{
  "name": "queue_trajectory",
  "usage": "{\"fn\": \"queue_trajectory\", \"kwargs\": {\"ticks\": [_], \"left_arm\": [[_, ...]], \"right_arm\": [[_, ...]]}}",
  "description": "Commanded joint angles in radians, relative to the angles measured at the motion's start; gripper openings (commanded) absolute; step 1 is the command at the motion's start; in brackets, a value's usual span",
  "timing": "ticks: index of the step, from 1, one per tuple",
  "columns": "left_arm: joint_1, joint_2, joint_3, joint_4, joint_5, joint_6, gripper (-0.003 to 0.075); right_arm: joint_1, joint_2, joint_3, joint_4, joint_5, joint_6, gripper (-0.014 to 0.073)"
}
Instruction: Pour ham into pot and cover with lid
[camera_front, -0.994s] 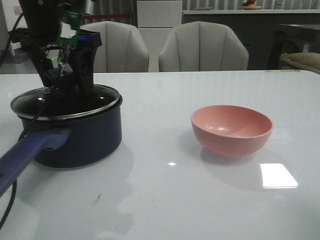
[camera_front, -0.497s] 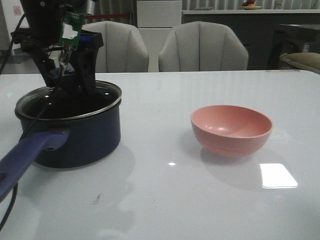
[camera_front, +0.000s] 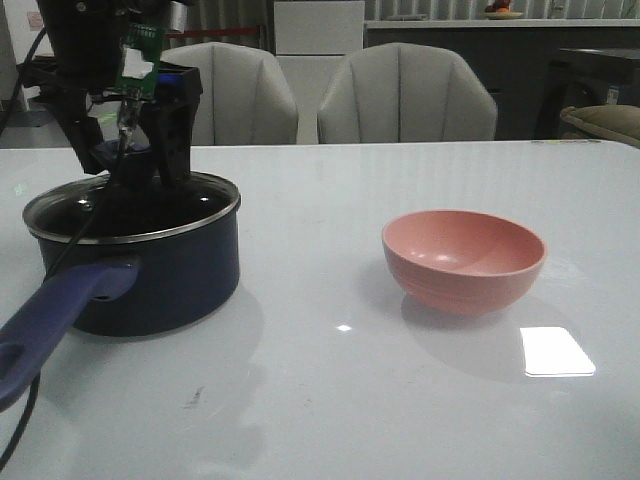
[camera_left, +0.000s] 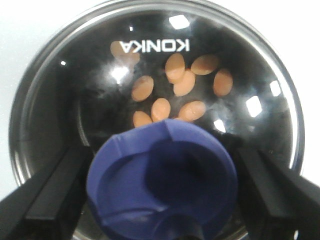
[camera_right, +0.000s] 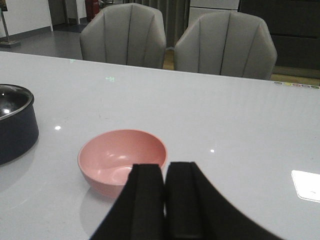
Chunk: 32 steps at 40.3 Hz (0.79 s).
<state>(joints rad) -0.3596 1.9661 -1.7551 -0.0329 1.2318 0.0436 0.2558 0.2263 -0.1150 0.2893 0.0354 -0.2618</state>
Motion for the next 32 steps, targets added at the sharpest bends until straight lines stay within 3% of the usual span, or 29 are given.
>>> {"fn": "queue_trajectory", "kwargs": {"ticks": [1, 16, 23, 32], "left_arm": [[-0.008, -0.053, -0.059, 0.006, 0.037, -0.001, 0.0605], [-0.008, -0.206, -0.1, -0.011, 0.037, -0.001, 0.0604], [-0.008, -0.369, -0.032, -0.011, -0.004, 0.02, 0.0604], [-0.008, -0.626, 0.177, -0.011, -0.118, 0.024, 0.0604]], "right_arm": [[0.002, 0.007, -0.028, -0.004, -0.077, -0.001, 0.0159], [0.002, 0.007, -0.028, -0.004, -0.077, -0.001, 0.0159], [0.002, 0.007, -0.028, -0.004, -0.077, -0.001, 0.0159], [0.002, 0.007, -0.028, -0.004, -0.077, -0.001, 0.0159]]}}
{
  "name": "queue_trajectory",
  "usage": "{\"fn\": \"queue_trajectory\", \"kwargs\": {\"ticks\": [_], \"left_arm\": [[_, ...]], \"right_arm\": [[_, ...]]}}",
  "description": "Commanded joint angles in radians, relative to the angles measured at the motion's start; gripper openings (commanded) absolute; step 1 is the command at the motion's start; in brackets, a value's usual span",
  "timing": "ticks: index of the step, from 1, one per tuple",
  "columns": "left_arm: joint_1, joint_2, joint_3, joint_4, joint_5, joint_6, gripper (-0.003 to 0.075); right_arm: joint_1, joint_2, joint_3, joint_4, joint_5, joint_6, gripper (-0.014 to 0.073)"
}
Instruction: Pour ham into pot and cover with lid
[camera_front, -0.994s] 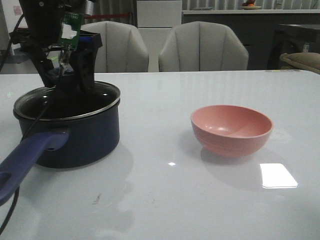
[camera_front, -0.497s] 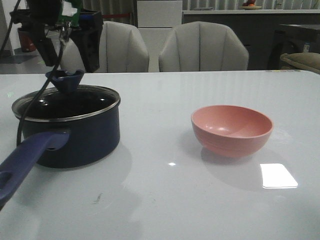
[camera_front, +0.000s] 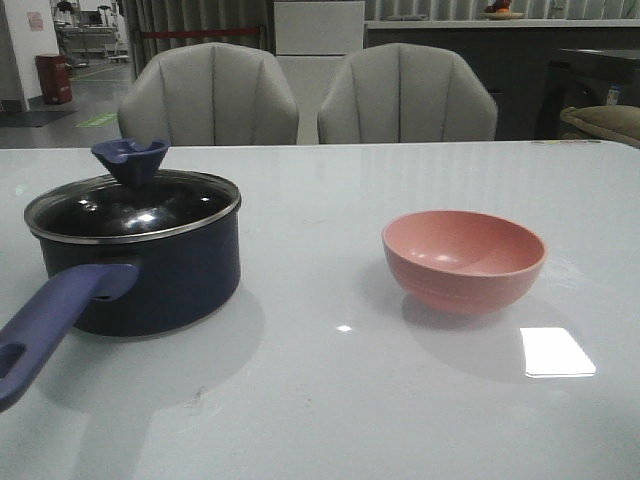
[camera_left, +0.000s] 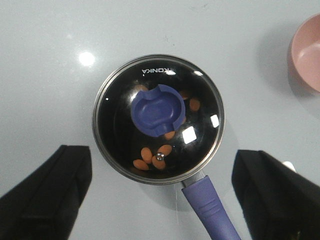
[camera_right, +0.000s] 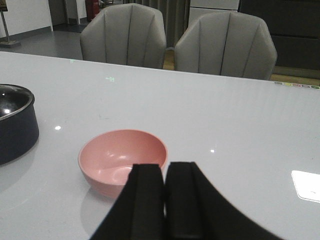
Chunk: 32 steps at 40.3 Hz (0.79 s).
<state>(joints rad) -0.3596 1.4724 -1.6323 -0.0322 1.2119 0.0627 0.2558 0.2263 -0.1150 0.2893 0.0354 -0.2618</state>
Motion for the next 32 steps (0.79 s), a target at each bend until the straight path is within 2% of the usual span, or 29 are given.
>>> {"fn": "queue_trajectory", "kwargs": {"ticks": [1, 18, 26, 32], "left_arm": [[-0.008, -0.169, 0.08, -0.012, -0.126, 0.005, 0.0604], [-0.008, -0.714, 0.661, -0.022, -0.564, 0.005, 0.0604], [-0.008, -1.045, 0.962, -0.03, -0.786, 0.005, 0.0603], [-0.008, -1.292, 1.143, -0.03, -0.871, 0.005, 0.0603]], "right_arm": [[0.002, 0.007, -0.028, -0.004, -0.077, -0.001, 0.0159], [0.002, 0.007, -0.028, -0.004, -0.077, -0.001, 0.0159], [0.002, 0.007, -0.028, -0.004, -0.077, -0.001, 0.0159], [0.002, 0.007, -0.028, -0.004, -0.077, -0.001, 0.0159]]}}
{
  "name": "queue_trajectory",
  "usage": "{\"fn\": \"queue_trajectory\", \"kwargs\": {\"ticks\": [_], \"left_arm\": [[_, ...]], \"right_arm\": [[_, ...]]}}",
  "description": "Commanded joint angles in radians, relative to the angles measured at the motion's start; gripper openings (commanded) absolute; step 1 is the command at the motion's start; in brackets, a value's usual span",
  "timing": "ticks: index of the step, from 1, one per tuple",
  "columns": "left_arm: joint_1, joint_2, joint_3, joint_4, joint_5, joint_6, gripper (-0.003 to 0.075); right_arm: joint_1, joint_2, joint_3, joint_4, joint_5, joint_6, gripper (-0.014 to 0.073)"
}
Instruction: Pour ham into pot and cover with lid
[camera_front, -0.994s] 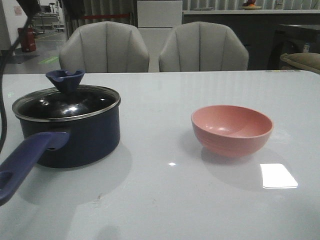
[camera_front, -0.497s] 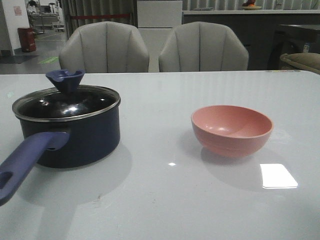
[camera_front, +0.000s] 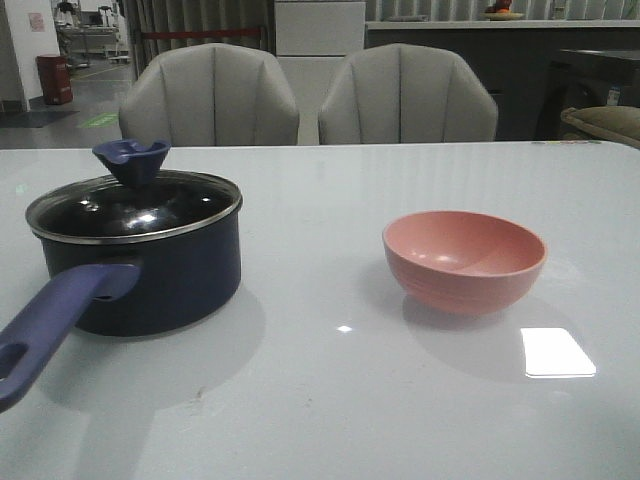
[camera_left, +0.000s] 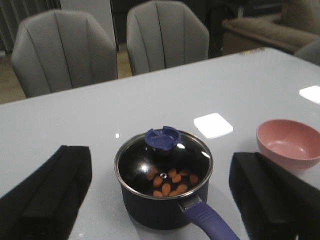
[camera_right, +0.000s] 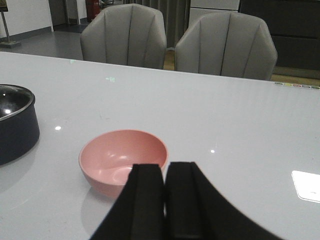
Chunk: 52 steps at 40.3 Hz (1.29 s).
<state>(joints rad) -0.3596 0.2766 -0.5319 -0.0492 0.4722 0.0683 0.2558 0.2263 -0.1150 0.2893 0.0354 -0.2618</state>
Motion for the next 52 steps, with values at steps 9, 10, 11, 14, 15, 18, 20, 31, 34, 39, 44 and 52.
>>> {"fn": "queue_trajectory", "kwargs": {"ticks": [9, 10, 11, 14, 15, 18, 20, 31, 34, 39, 44, 52], "left_arm": [[-0.008, -0.303, 0.196, -0.013, -0.136, 0.0, 0.0482], [-0.008, -0.3, 0.201, -0.013, -0.132, 0.0, 0.0424], [-0.008, -0.294, 0.207, -0.013, -0.127, 0.0, 0.0377], [-0.008, -0.289, 0.218, -0.022, -0.126, 0.0, 0.0188], [-0.008, -0.289, 0.218, -0.03, -0.127, 0.0, 0.0124], [-0.008, -0.289, 0.218, -0.036, -0.126, 0.0, 0.0132], [-0.008, -0.289, 0.218, -0.036, -0.126, 0.0, 0.0138], [-0.008, -0.289, 0.218, -0.036, -0.126, 0.0, 0.013], [-0.008, -0.289, 0.218, -0.036, -0.126, 0.0, 0.013], [-0.008, -0.289, 0.218, -0.036, -0.126, 0.0, 0.013], [-0.001, -0.288, 0.248, -0.014, -0.158, 0.0, 0.013], [0.154, -0.288, 0.388, 0.002, -0.35, -0.009, 0.013]], "right_arm": [[0.002, 0.007, -0.028, -0.004, -0.077, -0.001, 0.0159], [0.002, 0.007, -0.028, -0.004, -0.077, -0.001, 0.0159], [0.002, 0.007, -0.028, -0.004, -0.077, -0.001, 0.0159], [0.002, 0.007, -0.028, -0.004, -0.077, -0.001, 0.0159], [0.002, 0.007, -0.028, -0.004, -0.077, -0.001, 0.0159], [0.002, 0.007, -0.028, -0.004, -0.077, -0.001, 0.0159], [0.002, 0.007, -0.028, -0.004, -0.077, -0.001, 0.0159], [0.002, 0.007, -0.028, -0.004, -0.077, -0.001, 0.0159], [0.002, 0.007, -0.028, -0.004, -0.077, -0.001, 0.0159], [0.002, 0.007, -0.028, -0.004, -0.077, -0.001, 0.0159], [0.002, 0.007, -0.028, -0.004, -0.077, -0.001, 0.0159], [0.002, 0.007, -0.028, -0.004, -0.077, -0.001, 0.0159]]}}
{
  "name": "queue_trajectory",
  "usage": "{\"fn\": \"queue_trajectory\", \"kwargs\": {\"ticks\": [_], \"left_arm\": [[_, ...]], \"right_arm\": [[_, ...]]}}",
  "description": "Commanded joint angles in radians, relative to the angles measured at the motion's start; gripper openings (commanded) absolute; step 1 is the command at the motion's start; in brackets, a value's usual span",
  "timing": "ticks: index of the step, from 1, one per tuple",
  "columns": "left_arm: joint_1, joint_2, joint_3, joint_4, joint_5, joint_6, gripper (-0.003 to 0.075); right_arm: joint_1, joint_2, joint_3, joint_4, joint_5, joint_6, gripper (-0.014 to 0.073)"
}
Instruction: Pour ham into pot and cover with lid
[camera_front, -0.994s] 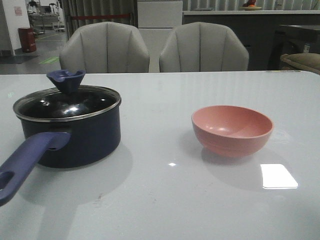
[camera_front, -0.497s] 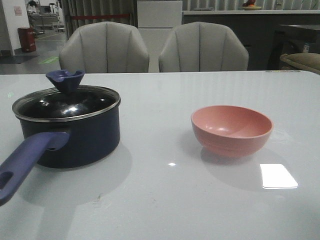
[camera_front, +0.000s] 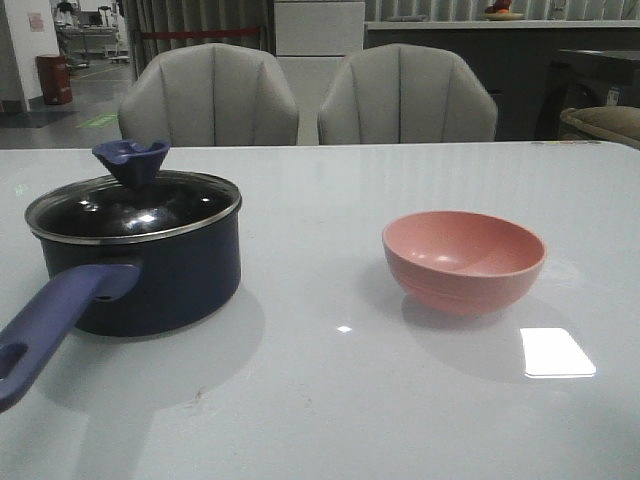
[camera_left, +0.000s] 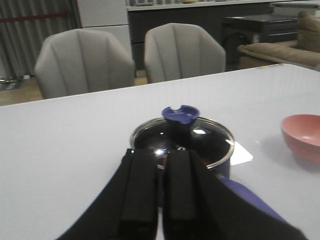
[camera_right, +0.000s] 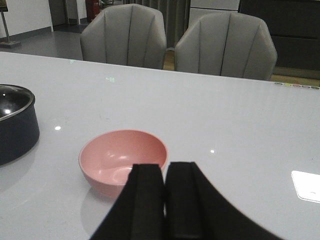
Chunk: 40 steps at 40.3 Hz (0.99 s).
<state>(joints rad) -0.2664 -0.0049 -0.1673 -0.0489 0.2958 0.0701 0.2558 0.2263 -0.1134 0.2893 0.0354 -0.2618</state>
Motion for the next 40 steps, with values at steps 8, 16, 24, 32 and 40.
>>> {"fn": "queue_trajectory", "kwargs": {"ticks": [8, 16, 24, 32, 40], "left_arm": [[0.197, -0.021, 0.176, 0.056, -0.373, -0.092, 0.013], [0.21, -0.021, 0.193, 0.076, -0.345, -0.111, 0.013], [0.21, -0.019, 0.193, 0.072, -0.347, -0.111, 0.013], [0.21, -0.019, 0.193, 0.072, -0.347, -0.111, 0.013], [0.21, -0.019, 0.193, 0.072, -0.347, -0.111, 0.013]], "right_arm": [[0.002, 0.007, -0.03, -0.004, -0.077, -0.001, 0.0159], [0.002, 0.007, -0.03, -0.004, -0.077, -0.001, 0.0159], [0.002, 0.007, -0.03, -0.004, -0.077, -0.001, 0.0159], [0.002, 0.007, -0.03, -0.004, -0.077, -0.001, 0.0159], [0.002, 0.007, -0.03, -0.004, -0.077, -0.001, 0.0159]]}}
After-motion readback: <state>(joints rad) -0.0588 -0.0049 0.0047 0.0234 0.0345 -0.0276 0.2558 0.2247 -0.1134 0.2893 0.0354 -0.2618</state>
